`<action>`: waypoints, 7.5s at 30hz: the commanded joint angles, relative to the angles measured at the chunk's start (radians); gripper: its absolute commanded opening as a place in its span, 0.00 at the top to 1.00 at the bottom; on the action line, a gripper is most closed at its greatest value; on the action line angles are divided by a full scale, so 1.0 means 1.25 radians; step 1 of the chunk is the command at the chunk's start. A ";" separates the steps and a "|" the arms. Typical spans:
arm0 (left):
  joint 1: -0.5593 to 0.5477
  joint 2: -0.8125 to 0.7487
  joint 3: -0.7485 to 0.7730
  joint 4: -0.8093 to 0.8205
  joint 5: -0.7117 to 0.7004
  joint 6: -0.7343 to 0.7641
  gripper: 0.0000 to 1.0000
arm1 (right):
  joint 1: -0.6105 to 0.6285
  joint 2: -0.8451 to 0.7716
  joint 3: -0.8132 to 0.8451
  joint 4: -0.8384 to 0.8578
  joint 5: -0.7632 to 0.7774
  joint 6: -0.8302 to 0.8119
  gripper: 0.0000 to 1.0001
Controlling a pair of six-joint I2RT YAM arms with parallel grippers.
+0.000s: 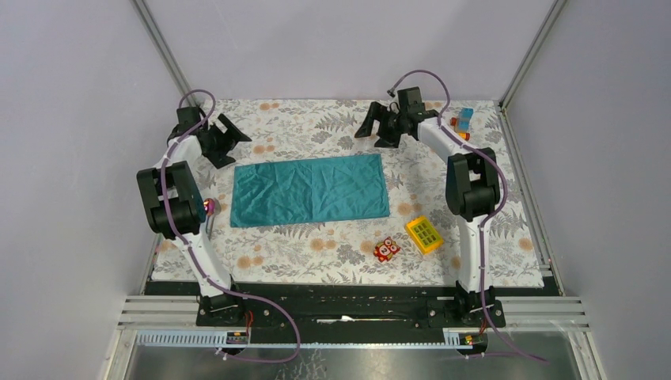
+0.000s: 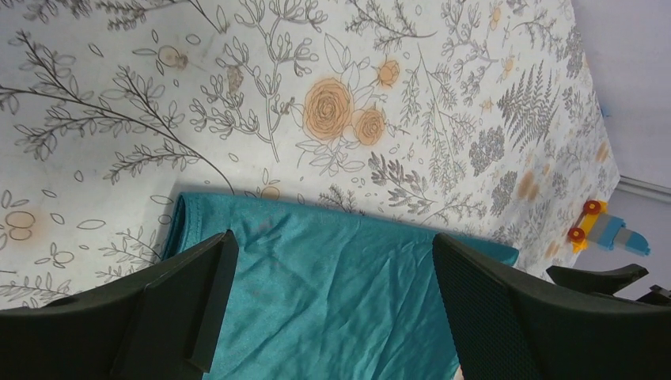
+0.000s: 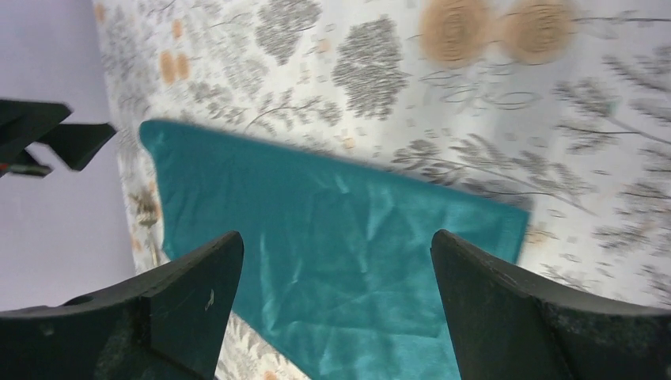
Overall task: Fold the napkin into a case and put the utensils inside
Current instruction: Smooth out the rectangle-folded napkin at the center of the board, then move the rectangle-folded napkin to the center of the board, then pick up the rectangle-folded napkin from the center of the board.
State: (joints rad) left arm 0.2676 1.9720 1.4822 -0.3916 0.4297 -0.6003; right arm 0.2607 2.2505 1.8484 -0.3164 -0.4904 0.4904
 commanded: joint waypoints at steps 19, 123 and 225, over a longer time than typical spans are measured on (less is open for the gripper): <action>0.026 0.066 0.015 -0.024 -0.036 0.061 0.01 | -0.014 0.098 0.034 0.020 0.005 -0.014 0.04; -0.018 -0.260 -0.202 0.007 0.077 0.005 0.01 | 0.182 -0.352 -0.562 0.092 0.053 0.008 0.00; -0.305 -0.541 -0.449 -0.031 0.042 0.183 0.01 | 0.024 0.049 0.077 -0.589 0.369 -0.233 0.24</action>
State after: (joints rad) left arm -0.1116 1.3273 0.9245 -0.4732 0.4713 -0.3912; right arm 0.2825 2.2856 1.9564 -1.0481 -0.0425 0.2115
